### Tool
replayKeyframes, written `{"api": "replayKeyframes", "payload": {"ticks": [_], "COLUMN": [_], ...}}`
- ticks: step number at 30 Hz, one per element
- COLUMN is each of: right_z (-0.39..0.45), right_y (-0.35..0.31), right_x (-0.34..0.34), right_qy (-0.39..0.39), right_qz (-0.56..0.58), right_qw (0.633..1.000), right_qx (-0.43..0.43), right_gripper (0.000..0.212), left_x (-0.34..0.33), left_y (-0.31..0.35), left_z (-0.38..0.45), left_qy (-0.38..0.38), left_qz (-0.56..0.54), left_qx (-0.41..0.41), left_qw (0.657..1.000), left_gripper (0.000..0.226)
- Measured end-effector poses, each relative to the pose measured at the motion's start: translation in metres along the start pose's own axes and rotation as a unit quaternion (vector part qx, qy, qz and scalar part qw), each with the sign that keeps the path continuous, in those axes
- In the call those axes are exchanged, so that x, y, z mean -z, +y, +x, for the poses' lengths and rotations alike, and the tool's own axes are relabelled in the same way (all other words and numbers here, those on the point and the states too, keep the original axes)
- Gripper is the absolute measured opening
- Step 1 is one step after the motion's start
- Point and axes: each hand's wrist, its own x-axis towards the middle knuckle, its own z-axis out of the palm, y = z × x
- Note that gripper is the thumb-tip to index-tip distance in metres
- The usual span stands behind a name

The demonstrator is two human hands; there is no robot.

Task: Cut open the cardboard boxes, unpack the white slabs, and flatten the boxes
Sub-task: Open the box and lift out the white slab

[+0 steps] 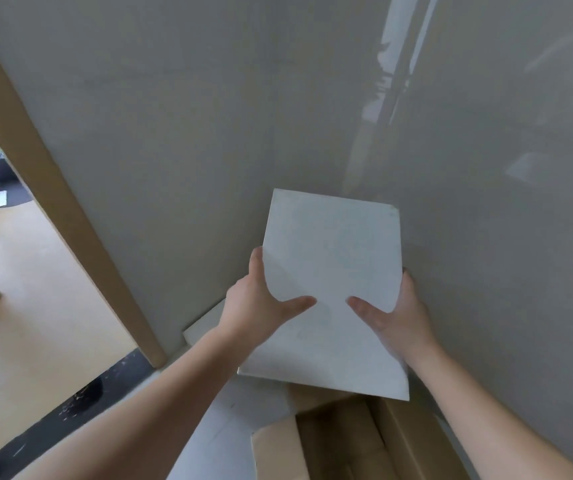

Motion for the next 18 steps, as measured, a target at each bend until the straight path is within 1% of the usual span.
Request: {"api": "replayKeyframes", "payload": {"ticks": [2, 4, 6, 9, 11, 15, 18], "right_z": [0.024, 0.046, 0.066, 0.091, 0.104, 0.131, 0.147], "right_y": [-0.005, -0.012, -0.015, -0.012, -0.002, 0.026, 0.054], "right_x": [-0.034, -0.067, -0.098, -0.135, -0.151, -0.176, -0.200], "right_qy": [0.026, 0.041, 0.045, 0.046, 0.047, 0.065, 0.070], "right_qz": [-0.006, -0.006, -0.006, 0.001, 0.009, 0.009, 0.006], "right_qw": [1.000, 0.999, 0.998, 0.997, 0.995, 0.992, 0.989], "right_qx": [-0.016, -0.033, -0.043, -0.066, -0.082, -0.111, -0.132], "right_gripper": [0.070, 0.072, 0.077, 0.080, 0.078, 0.076, 0.076], "left_x": [0.021, 0.040, 0.056, 0.068, 0.065, 0.043, 0.025], "left_y": [-0.020, -0.038, -0.056, -0.081, -0.097, -0.127, -0.154], "left_z": [0.042, 0.078, 0.109, 0.148, 0.168, 0.204, 0.227], "left_qy": [-0.027, -0.053, -0.061, -0.081, -0.098, -0.116, -0.131], "left_qz": [0.010, 0.025, 0.031, 0.046, 0.057, 0.077, 0.085], "left_qx": [-0.014, -0.012, -0.015, -0.013, -0.007, 0.003, 0.019], "left_qw": [1.000, 0.998, 0.998, 0.996, 0.994, 0.990, 0.988], "left_gripper": [0.099, 0.098, 0.095, 0.097, 0.100, 0.115, 0.119]}}
